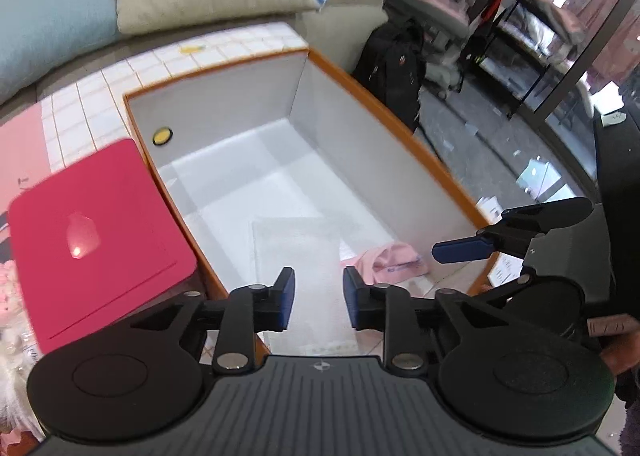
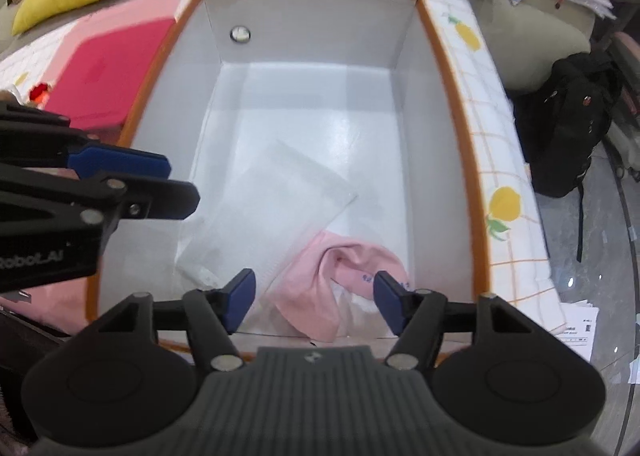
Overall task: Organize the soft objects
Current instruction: 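Move the left gripper to the brown sponge and grasp it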
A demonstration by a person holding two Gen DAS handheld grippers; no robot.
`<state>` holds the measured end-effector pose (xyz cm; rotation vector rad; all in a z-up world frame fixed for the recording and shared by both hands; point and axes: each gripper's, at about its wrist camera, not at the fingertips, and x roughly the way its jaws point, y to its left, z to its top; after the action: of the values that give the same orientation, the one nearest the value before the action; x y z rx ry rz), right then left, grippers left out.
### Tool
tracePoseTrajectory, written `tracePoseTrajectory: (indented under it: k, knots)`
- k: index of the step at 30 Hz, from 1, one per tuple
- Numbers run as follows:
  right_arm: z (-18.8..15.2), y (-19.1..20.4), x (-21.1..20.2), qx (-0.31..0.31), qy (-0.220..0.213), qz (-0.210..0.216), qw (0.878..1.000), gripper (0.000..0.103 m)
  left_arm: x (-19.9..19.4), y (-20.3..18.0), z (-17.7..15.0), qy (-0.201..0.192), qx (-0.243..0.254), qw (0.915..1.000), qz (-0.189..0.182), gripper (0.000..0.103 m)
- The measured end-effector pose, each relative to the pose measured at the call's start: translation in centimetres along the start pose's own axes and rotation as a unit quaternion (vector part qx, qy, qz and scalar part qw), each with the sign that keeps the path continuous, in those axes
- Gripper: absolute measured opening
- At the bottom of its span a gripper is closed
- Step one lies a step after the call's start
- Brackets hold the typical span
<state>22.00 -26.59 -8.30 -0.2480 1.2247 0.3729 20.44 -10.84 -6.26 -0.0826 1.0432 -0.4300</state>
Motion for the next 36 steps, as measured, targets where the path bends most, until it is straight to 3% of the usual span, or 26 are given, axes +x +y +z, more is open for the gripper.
tracePoseTrajectory:
  k: [4, 7, 9, 12, 15, 18, 21, 30, 33, 36]
  knots:
    - [-0.3, 0.5, -2.9, 0.008, -0.054, 0.002, 0.998, 0.070, -3.9, -0.2, -0.9, -0.058, 0.003, 0.9983, 0.001, 0.040]
    - [-0.6, 1.9, -5.8, 0.016, -0.121, 0.010, 0.992, 0.083, -7.3, -0.2, -2.4, -0.112, 0.016, 0.9936, 0.010, 0.044]
    - [-0.9, 3.2, -7.4, 0.022, -0.165, 0.016, 0.986, 0.084, -9.8, 0.2, -3.8, -0.149, 0.011, 0.9886, 0.016, 0.050]
    - [-1.7, 5.4, -8.8, 0.033, -0.212, 0.044, 0.976, 0.088, -12.9, 1.5, -6.0, -0.185, -0.010, 0.9823, 0.027, 0.052]
    - [-2.0, 7.7, -9.2, 0.044, -0.244, 0.047, 0.968, 0.088, -15.0, 3.5, -8.6, -0.200, -0.039, 0.9771, 0.060, 0.058]
    - [-2.4, 9.7, -8.4, 0.059, -0.255, 0.074, 0.962, 0.088, -16.2, 5.4, -11.0, -0.194, -0.037, 0.9751, 0.101, 0.063]
    - [-2.7, 12.6, -6.9, 0.046, -0.232, 0.098, 0.967, 0.088, -17.0, 7.1, -13.5, -0.181, -0.026, 0.9736, 0.137, 0.068]
    - [-3.0, 19.9, -1.5, -0.058, -0.173, 0.074, 0.980, 0.088, -16.5, 13.0, -19.2, -0.104, -0.101, 0.9673, 0.208, 0.081]
    - [-2.9, 21.5, -0.1, -0.082, -0.159, 0.066, 0.982, 0.089, -15.2, 14.7, -20.3, -0.058, -0.111, 0.9641, 0.234, 0.081]
    - [-3.0, 22.5, 0.8, -0.097, -0.150, 0.066, 0.982, 0.088, -14.0, 16.7, -21.4, -0.027, -0.143, 0.9631, 0.227, 0.081]
